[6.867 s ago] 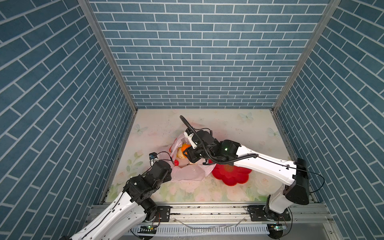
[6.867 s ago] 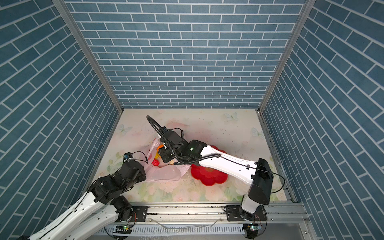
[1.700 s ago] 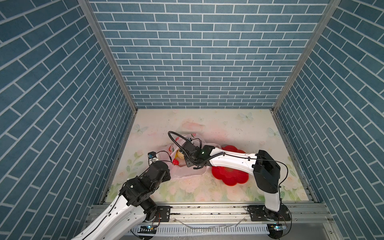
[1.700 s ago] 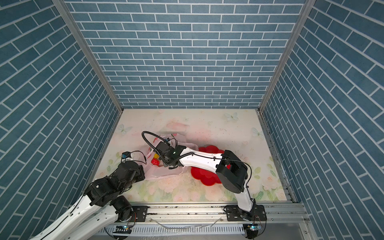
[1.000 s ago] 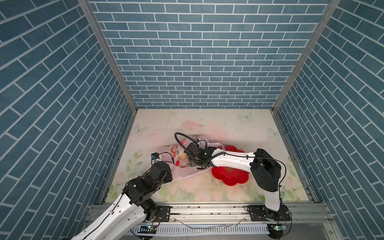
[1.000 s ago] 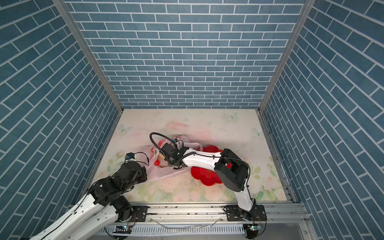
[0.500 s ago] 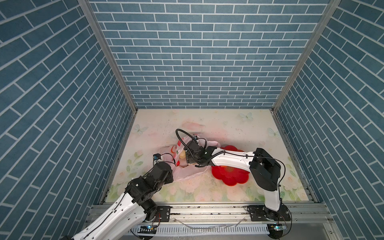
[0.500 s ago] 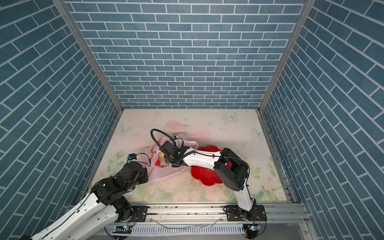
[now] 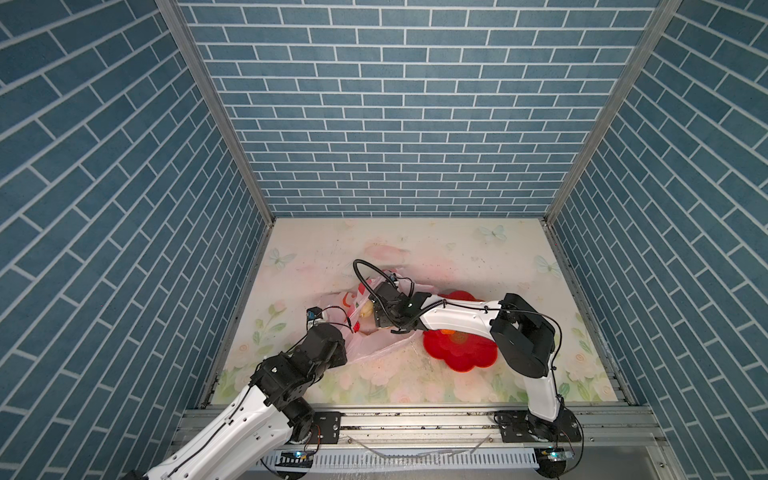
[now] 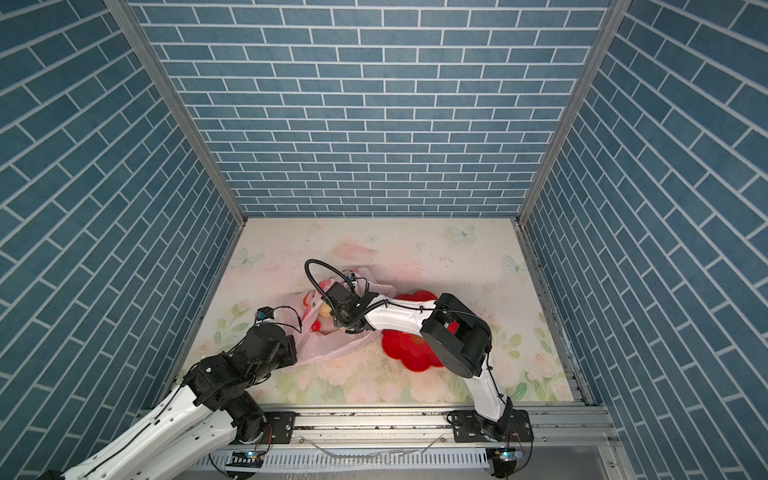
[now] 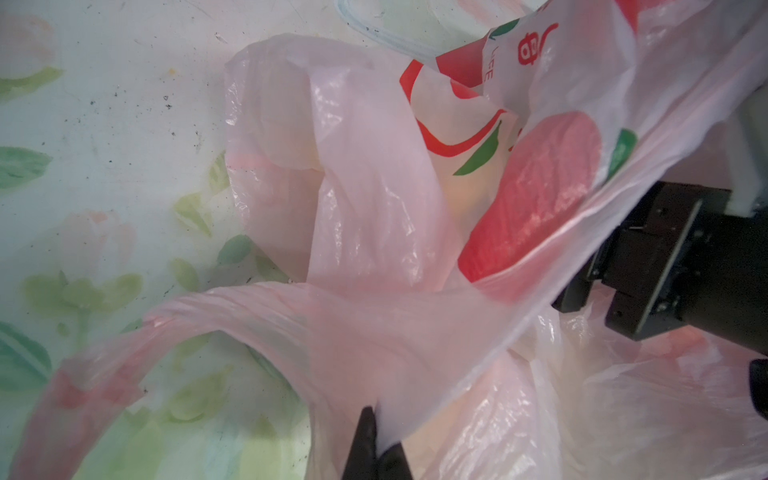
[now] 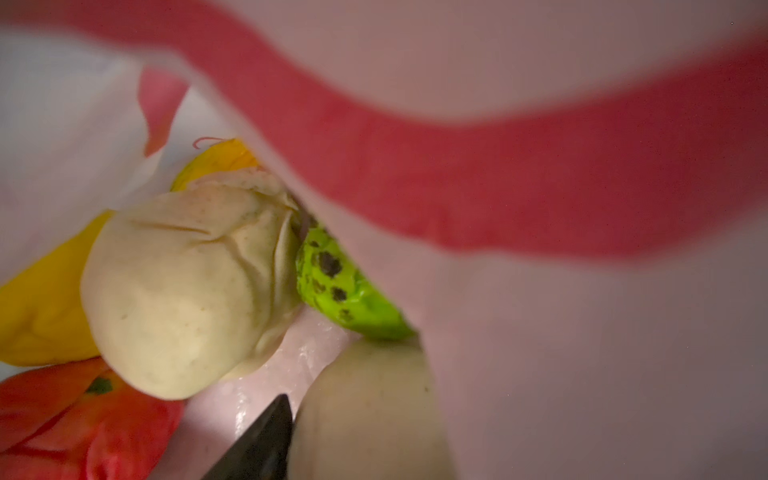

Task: Take the fake fruits out of the plastic bag
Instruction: 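Lower the right gripper onto the cream fruit and close on it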

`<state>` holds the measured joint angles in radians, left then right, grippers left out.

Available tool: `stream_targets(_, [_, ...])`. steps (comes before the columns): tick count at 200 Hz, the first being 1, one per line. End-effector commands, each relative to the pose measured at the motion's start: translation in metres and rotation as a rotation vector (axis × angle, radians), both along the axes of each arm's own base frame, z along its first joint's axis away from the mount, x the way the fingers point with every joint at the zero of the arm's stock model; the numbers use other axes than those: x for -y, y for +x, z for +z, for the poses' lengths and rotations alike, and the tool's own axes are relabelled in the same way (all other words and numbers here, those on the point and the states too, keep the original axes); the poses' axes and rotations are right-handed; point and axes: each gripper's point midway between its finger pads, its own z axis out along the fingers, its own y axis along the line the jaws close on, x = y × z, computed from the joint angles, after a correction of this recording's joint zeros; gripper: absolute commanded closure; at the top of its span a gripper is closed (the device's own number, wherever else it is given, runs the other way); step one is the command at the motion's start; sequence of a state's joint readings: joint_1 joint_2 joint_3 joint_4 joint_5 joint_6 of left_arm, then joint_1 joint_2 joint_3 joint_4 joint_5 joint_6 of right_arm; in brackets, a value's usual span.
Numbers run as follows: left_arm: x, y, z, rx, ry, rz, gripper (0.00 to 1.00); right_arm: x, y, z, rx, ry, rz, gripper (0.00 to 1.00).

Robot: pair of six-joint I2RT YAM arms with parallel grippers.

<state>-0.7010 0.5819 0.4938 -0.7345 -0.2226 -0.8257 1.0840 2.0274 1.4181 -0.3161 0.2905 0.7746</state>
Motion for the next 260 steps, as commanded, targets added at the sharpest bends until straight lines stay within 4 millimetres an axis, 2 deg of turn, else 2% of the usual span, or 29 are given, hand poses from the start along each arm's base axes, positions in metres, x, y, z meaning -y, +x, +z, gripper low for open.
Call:
stream_targets(1, [-0.003, -0.005, -0.01, -0.029, 0.033, -0.011, 1.0, 0.009, 0.002, -0.016, -0.041, -0.007, -0.058, 0.27])
stream_targets(18, [-0.003, -0.005, -0.009, -0.027, 0.031, -0.009, 1.0, 0.009, 0.002, -0.019, -0.045, -0.007, -0.059, 0.29])
stream_targets(51, [-0.003, -0.004, -0.009, -0.023, 0.029, -0.008, 1.0, 0.006, 0.002, -0.018, -0.044, 0.004, -0.049, 0.45])
stream_targets(99, [-0.004, -0.004, -0.009, -0.024, 0.034, -0.002, 1.0, 0.007, 0.002, -0.01, -0.03, 0.004, -0.027, 0.6])
stream_targets(172, [-0.007, -0.001, -0.004, -0.008, 0.047, 0.012, 1.0, 0.008, -0.005, 0.028, 0.003, 0.063, 0.02, 0.66])
stream_targets(260, [-0.014, 0.004, 0.015, 0.032, 0.067, 0.045, 1.0, 0.01, -0.009, 0.059, 0.05, 0.069, 0.096, 0.71])
